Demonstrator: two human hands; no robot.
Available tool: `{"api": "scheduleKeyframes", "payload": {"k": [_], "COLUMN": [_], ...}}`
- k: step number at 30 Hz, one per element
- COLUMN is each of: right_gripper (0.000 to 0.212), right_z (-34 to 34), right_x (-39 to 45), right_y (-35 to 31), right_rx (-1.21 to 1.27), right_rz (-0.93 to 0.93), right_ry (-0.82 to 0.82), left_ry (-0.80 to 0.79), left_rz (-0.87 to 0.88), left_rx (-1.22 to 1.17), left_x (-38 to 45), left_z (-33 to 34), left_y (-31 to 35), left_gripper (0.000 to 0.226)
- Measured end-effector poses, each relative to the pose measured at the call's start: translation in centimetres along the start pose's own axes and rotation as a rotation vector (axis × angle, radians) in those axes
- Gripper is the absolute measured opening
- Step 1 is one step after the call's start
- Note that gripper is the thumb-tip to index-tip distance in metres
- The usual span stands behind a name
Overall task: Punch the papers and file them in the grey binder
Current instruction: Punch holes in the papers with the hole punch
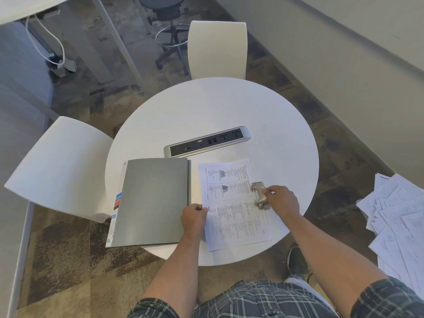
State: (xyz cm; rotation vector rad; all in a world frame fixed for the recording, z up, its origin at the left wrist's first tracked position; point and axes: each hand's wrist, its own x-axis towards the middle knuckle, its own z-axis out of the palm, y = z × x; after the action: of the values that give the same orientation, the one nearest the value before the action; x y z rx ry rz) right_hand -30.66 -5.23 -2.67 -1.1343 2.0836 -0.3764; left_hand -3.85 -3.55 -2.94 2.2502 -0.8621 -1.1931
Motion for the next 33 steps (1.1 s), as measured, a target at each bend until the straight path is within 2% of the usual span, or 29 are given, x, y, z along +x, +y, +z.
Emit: {"api": "scheduleKeyframes", "payload": {"k": [6, 9, 13, 19, 24, 33], "right_gripper": [0.033, 0.038, 0.043, 0.045, 0.046, 0.044], "right_z": [-0.8, -1.2, -1.5, -1.5, -1.9, -2.0], "right_x": [0.3, 0.2, 1.0, 1.9, 2.5, 3.3], "right_y": [-0.2, -0.8, -1.4, -2.3, -2.5, -2.8], "right_rx": [-0.047, -0.157, -0.315, -0.471, -0.484, -0.558], "right_rz": [0.053, 0.044, 0.031, 0.026, 0.044, 0.055], "right_ry": [-0.023, -0.005, -0.014, -0.065, -0.112, -0.170], "left_ry": [-0.004, 0.005, 0.042, 0.064, 0.063, -0.012], "left_rz": [0.049, 0.057, 0.056, 0.104, 0.095, 0.044], "left_rx": [0.072, 0.108, 0.106, 0.161, 0.114, 0.199], "left_x": [0.1, 0.0, 0.0, 0.4, 0.6, 1.6], "left_z": [-0.1, -0.2, -0.4, -0.2, -0.3, -0.8], "left_y": [-0.2, -0.1, 0.0, 0.3, 0.4, 1.1], "left_gripper": [0.012, 0.005, 0.017, 0.015, 0.021, 0.022]}}
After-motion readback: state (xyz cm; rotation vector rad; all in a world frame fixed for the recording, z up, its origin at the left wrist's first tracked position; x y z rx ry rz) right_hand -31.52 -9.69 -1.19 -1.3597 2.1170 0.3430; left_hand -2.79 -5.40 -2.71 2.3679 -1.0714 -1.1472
